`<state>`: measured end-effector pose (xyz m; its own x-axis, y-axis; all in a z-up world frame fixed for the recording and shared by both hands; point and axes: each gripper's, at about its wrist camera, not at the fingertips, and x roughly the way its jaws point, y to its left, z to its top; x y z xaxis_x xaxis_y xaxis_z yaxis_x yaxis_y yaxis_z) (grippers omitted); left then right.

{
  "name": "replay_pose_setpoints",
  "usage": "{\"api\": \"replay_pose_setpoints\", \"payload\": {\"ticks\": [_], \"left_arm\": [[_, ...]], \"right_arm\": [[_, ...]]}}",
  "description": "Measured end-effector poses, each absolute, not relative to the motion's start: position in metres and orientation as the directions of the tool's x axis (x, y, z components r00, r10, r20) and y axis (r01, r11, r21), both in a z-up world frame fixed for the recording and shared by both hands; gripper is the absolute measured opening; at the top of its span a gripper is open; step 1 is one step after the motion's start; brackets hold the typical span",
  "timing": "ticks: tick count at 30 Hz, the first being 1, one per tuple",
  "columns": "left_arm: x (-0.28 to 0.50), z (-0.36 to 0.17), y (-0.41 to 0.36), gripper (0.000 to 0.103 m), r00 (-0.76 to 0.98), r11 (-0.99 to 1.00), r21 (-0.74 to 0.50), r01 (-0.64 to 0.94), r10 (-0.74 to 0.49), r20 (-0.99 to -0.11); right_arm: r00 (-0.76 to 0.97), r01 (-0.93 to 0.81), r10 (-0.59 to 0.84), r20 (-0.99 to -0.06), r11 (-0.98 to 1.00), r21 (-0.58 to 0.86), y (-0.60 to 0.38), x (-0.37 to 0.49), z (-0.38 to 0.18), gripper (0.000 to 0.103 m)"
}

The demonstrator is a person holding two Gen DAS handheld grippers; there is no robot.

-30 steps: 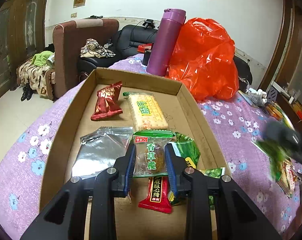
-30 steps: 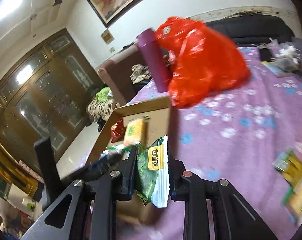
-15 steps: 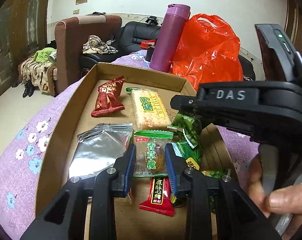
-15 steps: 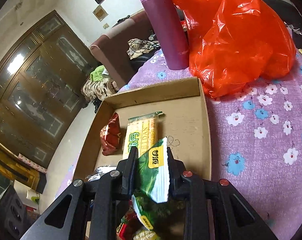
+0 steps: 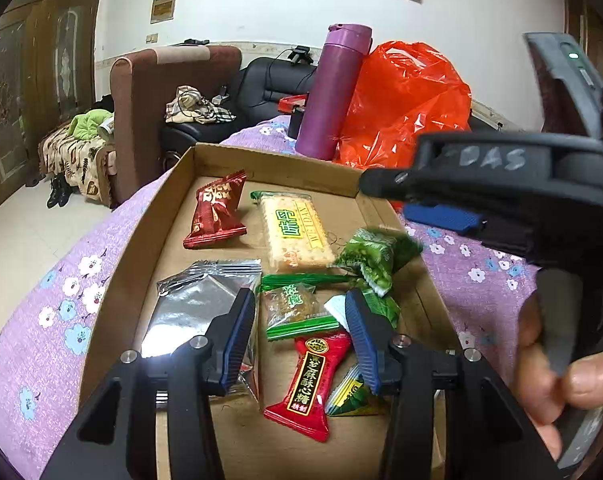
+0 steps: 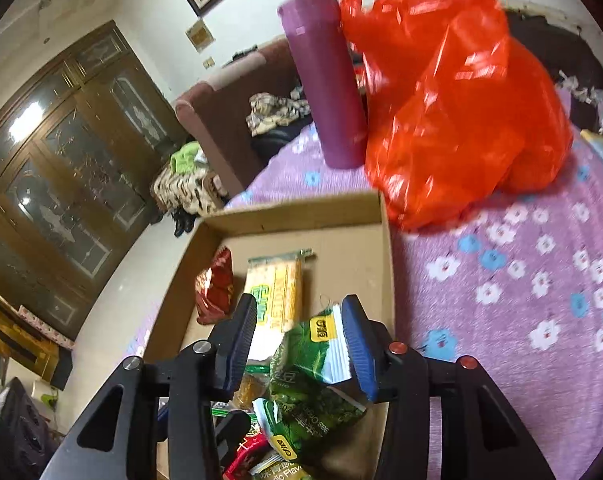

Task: Organize snacks
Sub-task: 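Place the clear packet in the tray with the left gripper while the right places the green bag, then grasp the silver foil bag with the right gripper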

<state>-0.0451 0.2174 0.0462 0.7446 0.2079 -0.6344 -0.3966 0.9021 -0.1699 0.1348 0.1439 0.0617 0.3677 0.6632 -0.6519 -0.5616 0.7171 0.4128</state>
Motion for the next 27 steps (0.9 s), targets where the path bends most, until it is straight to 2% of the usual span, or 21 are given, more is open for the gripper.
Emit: {"api": "replay_pose_setpoints", "payload": {"ticks": [10,20,27], "left_arm": [[-0.055,0.057,0.214,0.048,0.787,0.912,-0.165,-0.377,0.221,-0.577],[-0.054,0.059,0.204,0.048,0.8,0.927,-0.136,-0.349,0.219,-0.558],[-0.055,0.061,0.199,0.048,0.806,0.933,-0.124,-0.338,0.219,-0.549]], "right_arm": [[0.392,-0.557,0.716,-0.578,0.684,0.47,0.084,0.116,0.082,0.049],[0.335,-0.525,0.718,-0.61,0.68,0.512,0.014,0.084,0.06,0.049],[0.528,-0.344,0.616,-0.585,0.785,0.516,-0.108,0.068,0.068,0.048]]}}
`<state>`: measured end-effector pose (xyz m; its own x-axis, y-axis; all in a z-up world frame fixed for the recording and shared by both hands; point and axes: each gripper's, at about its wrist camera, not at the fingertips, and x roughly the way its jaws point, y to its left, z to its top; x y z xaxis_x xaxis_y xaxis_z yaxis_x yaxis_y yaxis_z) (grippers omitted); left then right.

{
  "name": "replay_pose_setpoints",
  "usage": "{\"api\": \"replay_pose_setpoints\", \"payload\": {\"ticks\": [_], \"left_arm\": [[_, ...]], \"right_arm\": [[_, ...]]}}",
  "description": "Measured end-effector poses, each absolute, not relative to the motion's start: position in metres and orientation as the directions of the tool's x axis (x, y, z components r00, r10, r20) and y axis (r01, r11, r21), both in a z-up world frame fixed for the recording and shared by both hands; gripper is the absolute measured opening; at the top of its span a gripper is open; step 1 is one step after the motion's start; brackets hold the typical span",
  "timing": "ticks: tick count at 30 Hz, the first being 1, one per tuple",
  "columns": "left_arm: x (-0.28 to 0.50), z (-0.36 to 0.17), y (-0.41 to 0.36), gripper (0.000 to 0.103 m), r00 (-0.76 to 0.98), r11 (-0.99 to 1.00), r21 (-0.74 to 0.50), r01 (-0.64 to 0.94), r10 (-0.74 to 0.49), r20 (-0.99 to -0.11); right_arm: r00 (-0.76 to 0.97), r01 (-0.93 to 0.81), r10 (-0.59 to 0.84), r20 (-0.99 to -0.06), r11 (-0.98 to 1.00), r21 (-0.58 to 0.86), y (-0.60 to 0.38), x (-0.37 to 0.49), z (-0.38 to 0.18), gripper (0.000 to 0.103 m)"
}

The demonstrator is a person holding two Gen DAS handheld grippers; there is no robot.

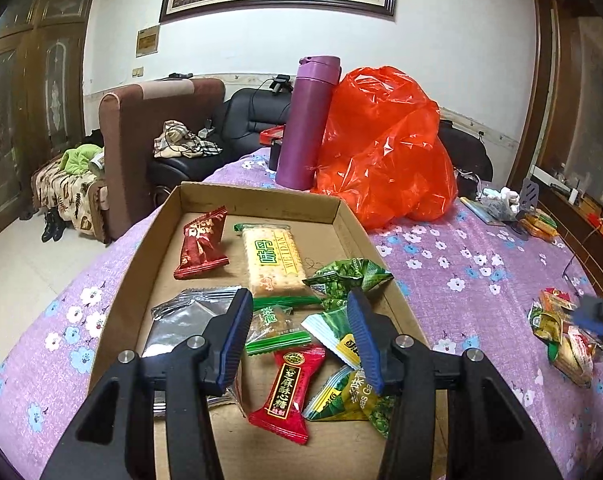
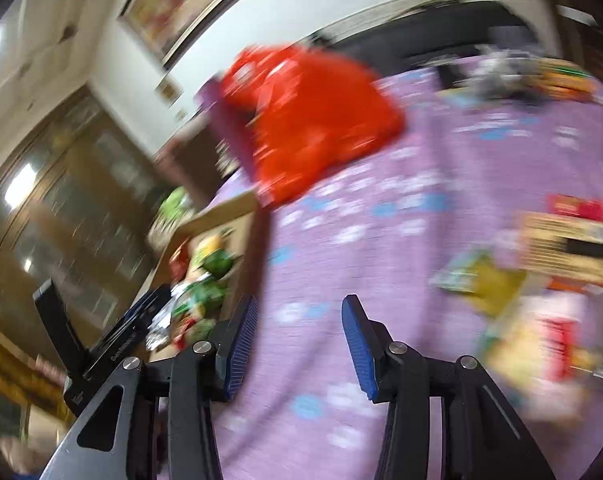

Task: Organize snacks
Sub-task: 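Grasp the silver foil bag with the right gripper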

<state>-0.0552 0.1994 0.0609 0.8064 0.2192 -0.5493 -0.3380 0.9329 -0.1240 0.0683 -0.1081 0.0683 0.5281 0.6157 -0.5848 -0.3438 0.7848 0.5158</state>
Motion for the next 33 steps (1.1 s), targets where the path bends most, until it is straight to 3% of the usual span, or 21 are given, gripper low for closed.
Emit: {"api": "replay_pose_setpoints", "payload": {"ticks": [3,6,11,15,24,29,33], "left_arm": [[-0.058,0.062,0.2,0.048,0.812,0.932,-0.131,-0.337,0.217,-0.542],[-0.058,0.062,0.2,0.049,0.813,0.932,-0.138,-0.334,0.212,-0.542],[-0.059,0.063,0.198,0.049,0.818,0.936,-0.132,-0.325,0.208,-0.536],[-0.058,0.063,0.196,0.049,0.82,0.938,-0.127,-0.322,0.209,-0.533],[-0.059,0.065,0.191,0.049,0.827,0.945,-0.121,-0.305,0.2,-0.525],[-0.059,0.065,0.191,0.049,0.832,0.946,-0.13,-0.297,0.19,-0.521],[-0.061,0.069,0.183,0.049,0.835,0.956,-0.152,-0.252,0.136,-0.533]], "right_arm": [[0.651,-0.175,0.438,-0.62,0.882,0.438,-0.167,0.063,0.078,0.049],[0.684,0.041,0.244,-0.687,0.928,0.37,-0.217,0.067,0.072,0.055],[0.607,0.149,0.245,-0.756,0.899,0.411,-0.241,0.081,0.043,0.055],[0.603,0.119,0.258,-0.755,0.907,0.405,-0.222,0.081,0.036,0.056],[0.463,-0.239,0.519,-0.719,0.854,0.463,-0.118,0.079,0.028,0.055],[0.447,-0.432,0.534,-0.717,0.831,0.349,-0.079,0.063,0.03,0.055],[0.51,-0.416,0.483,-0.712,0.863,0.288,-0.086,0.063,0.029,0.055]]}}
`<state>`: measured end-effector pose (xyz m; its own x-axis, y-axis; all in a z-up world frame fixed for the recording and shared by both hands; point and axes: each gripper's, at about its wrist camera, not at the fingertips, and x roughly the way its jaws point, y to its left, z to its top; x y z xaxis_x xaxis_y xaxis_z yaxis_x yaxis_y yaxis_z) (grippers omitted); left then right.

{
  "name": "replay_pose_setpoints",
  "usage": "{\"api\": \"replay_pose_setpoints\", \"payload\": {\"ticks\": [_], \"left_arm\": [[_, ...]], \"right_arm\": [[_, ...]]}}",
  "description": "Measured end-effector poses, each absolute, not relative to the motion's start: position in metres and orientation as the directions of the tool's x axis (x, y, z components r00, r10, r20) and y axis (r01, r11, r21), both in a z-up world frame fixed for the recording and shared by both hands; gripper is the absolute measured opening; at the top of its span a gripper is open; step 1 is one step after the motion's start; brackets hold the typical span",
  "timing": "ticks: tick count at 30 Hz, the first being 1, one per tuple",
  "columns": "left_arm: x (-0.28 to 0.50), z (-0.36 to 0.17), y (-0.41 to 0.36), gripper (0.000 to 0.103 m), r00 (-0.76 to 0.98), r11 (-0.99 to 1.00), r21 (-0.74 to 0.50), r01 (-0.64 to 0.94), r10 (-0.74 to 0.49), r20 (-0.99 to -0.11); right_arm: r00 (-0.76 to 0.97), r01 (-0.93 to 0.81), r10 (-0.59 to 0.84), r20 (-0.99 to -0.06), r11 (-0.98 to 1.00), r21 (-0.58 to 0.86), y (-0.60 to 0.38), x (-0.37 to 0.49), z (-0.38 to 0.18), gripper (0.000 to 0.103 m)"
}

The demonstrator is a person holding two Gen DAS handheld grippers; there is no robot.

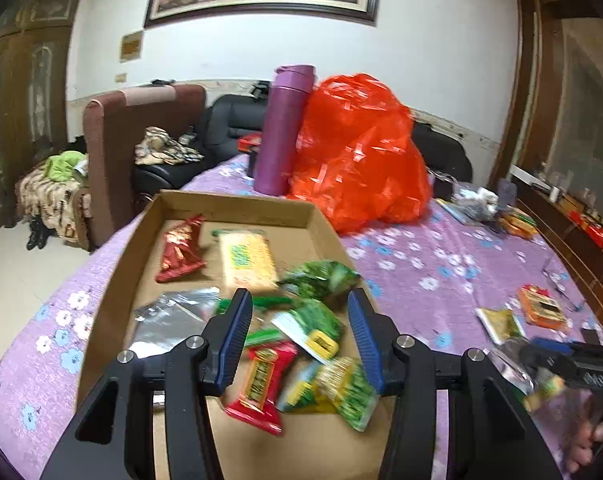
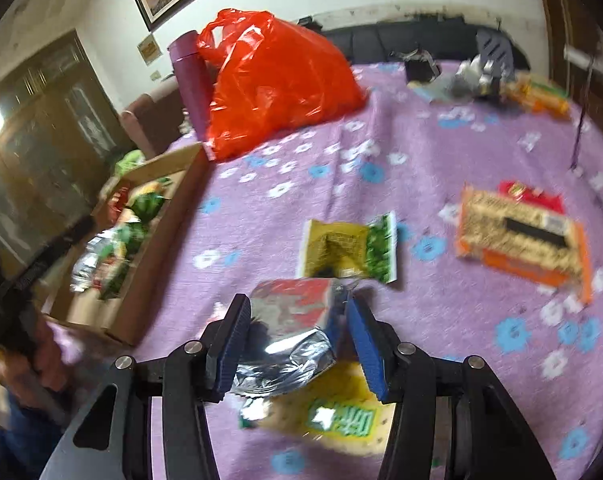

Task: Organize snacks
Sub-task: 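Grasp the silver foil bag with the right gripper, then grasp the white packet with red label with the left gripper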

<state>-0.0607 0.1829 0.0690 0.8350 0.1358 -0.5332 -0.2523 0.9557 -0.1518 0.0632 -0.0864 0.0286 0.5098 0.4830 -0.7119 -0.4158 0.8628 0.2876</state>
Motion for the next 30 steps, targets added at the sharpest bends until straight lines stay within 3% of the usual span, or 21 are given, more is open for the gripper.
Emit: {"api": "replay_pose_setpoints", "payload": {"ticks": [3,7,10,14,16,21,24,25,30], "left_arm": [[-0.061,0.074,0.16,0.049,0.816,0.974,-0.177,-0.14,0.013,-0.578],[-0.056,0.071,0.107,0.058,0.724,0.969,-0.225,0.101,-0.227,-0.651],[-0.048,0.06,0.075,0.058,0.655,0.962,-0.203,0.183,-0.274,-0.704],[-0.035,0.039,0.048,0.057,0.606,0.977,-0.097,0.189,-0.194,-0.771],[-0.03,0.032,0.044,0.05,0.59,0.977,-0.1,0.188,-0.194,-0.784],[-0.021,0.023,0.034,0.044,0.597,0.985,-0.005,0.17,-0.107,-0.795],[-0.02,0.021,0.032,0.034,0.605,0.987,0.041,0.155,-0.062,-0.793],[-0.022,0.022,0.032,0.025,0.609,0.986,0.037,0.162,-0.071,-0.79],[-0.021,0.019,0.025,0.026,0.597,0.981,0.065,0.182,-0.058,-0.8]], "right_arm": [[0.512,-0.32,0.482,-0.711,0.875,0.363,-0.113,0.077,0.021,0.055],[0.491,-0.216,0.519,-0.7,0.851,0.479,-0.145,0.087,0.014,0.056],[0.494,-0.207,0.532,-0.687,0.84,0.501,-0.152,0.086,0.015,0.056],[0.499,-0.215,0.551,-0.669,0.826,0.521,-0.156,0.082,0.019,0.056],[0.503,-0.224,0.559,-0.659,0.821,0.525,-0.154,0.081,0.021,0.056],[0.511,-0.26,0.572,-0.641,0.814,0.519,-0.15,0.077,0.028,0.056],[0.514,-0.275,0.576,-0.636,0.813,0.514,-0.147,0.075,0.03,0.056],[0.514,-0.279,0.576,-0.636,0.813,0.511,-0.146,0.074,0.03,0.056],[0.526,-0.29,0.563,-0.637,0.823,0.488,-0.142,0.073,0.032,0.056]]}}
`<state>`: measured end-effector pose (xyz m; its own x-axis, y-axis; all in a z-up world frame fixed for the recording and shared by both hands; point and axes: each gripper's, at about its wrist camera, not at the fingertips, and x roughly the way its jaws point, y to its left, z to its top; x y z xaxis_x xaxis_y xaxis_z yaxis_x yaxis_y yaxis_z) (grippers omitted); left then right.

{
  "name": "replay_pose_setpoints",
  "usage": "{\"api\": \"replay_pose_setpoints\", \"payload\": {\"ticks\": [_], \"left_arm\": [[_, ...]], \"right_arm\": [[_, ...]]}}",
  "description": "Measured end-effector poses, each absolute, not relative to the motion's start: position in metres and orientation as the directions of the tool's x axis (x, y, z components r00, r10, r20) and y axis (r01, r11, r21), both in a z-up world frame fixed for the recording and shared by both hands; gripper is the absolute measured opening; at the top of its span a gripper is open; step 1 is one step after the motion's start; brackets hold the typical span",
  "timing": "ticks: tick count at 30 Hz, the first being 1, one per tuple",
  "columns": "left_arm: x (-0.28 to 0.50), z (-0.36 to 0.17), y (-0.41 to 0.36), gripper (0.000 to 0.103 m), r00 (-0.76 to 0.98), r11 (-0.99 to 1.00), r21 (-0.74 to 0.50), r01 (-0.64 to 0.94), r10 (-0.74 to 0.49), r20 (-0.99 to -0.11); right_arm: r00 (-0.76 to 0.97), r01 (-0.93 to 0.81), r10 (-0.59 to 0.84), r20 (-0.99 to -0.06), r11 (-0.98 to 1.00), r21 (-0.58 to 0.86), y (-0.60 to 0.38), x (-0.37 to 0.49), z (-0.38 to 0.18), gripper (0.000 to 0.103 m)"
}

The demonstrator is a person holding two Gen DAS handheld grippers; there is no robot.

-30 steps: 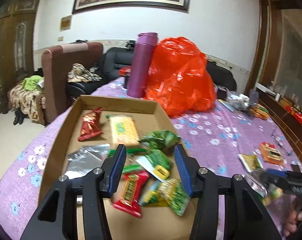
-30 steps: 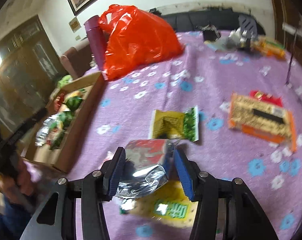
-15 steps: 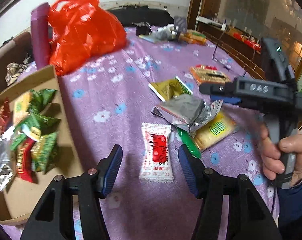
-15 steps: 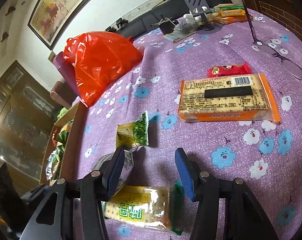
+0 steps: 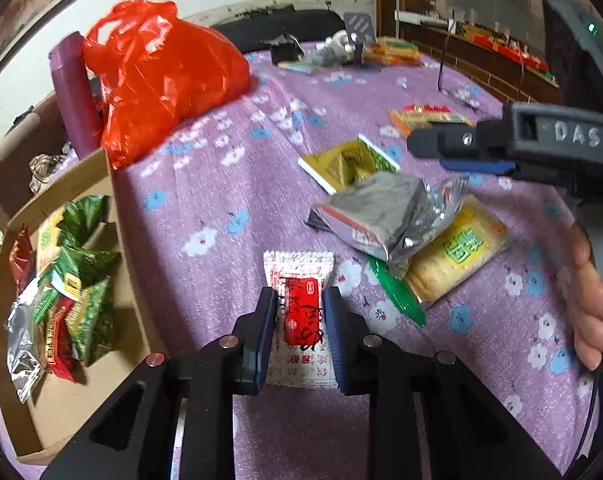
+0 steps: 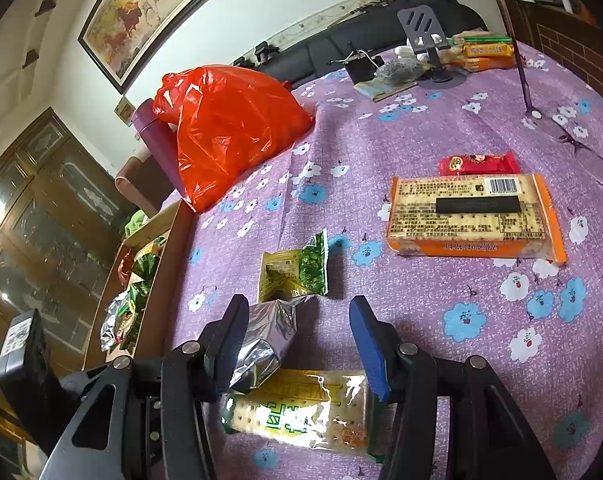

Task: Organize snacks
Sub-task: 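Grasp the white packet with red label with the left gripper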

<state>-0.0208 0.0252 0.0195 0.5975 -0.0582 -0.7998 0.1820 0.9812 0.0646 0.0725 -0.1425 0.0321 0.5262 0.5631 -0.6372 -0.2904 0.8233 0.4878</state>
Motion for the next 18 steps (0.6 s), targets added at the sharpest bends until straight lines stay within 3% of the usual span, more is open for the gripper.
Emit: {"api": "replay_pose_setpoints", "payload": {"ticks": [6,9,13,18], "left_arm": [[-0.013,0.018,0.025,0.026,0.579,0.981,0.016,0.194,-0.101,-0.809],[-0.015,0.019,0.026,0.019,0.588,0.983,-0.001,0.186,-0.112,-0.801],[-0.023,0.032,0.044,0.019,0.619,0.983,-0.089,0.162,-0.171,-0.767],[-0.036,0.054,0.069,0.019,0.671,0.983,-0.134,0.123,-0.182,-0.718]], "right_arm": [[0.531,-0.307,0.567,-0.63,0.822,0.48,-0.139,0.071,0.033,0.057],[0.539,-0.312,0.564,-0.626,0.824,0.474,-0.137,0.07,0.034,0.057],[0.549,-0.317,0.565,-0.615,0.822,0.473,-0.138,0.069,0.035,0.057],[0.522,-0.356,0.576,-0.629,0.817,0.453,-0.123,0.064,0.039,0.065]]}}
